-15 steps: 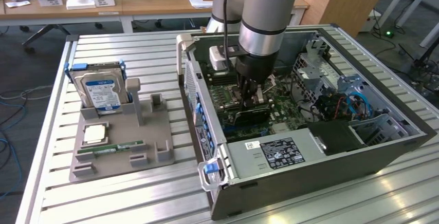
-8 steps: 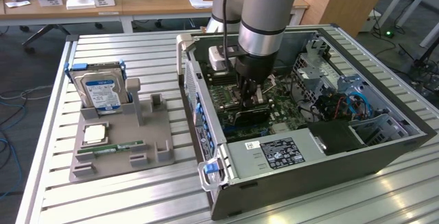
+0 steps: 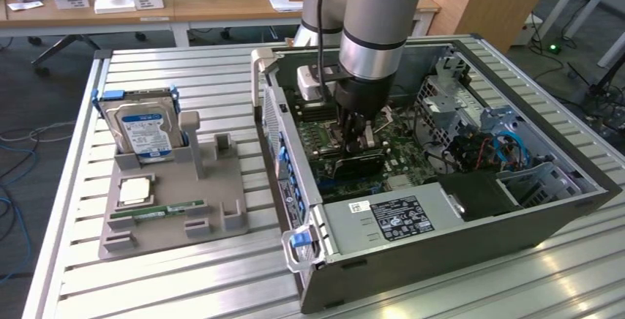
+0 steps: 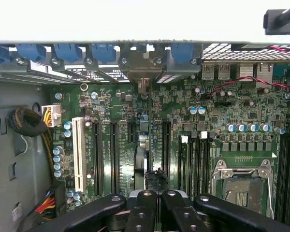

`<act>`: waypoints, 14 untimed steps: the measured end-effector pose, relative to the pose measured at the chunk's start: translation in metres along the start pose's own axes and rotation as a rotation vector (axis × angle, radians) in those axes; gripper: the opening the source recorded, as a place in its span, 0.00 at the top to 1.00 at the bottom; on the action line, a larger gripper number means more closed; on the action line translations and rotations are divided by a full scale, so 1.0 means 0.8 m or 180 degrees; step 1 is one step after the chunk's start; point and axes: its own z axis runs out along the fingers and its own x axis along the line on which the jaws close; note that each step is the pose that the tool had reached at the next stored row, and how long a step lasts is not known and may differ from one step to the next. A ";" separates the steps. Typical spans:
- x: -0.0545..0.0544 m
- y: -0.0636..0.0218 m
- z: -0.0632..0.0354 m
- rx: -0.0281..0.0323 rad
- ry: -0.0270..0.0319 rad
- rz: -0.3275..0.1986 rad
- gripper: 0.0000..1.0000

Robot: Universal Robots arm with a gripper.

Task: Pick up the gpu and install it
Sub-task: 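Press down on the gpu until it lock into place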

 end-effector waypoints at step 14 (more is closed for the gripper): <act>0.000 0.000 0.001 0.0000 0.0000 0.0000 0.89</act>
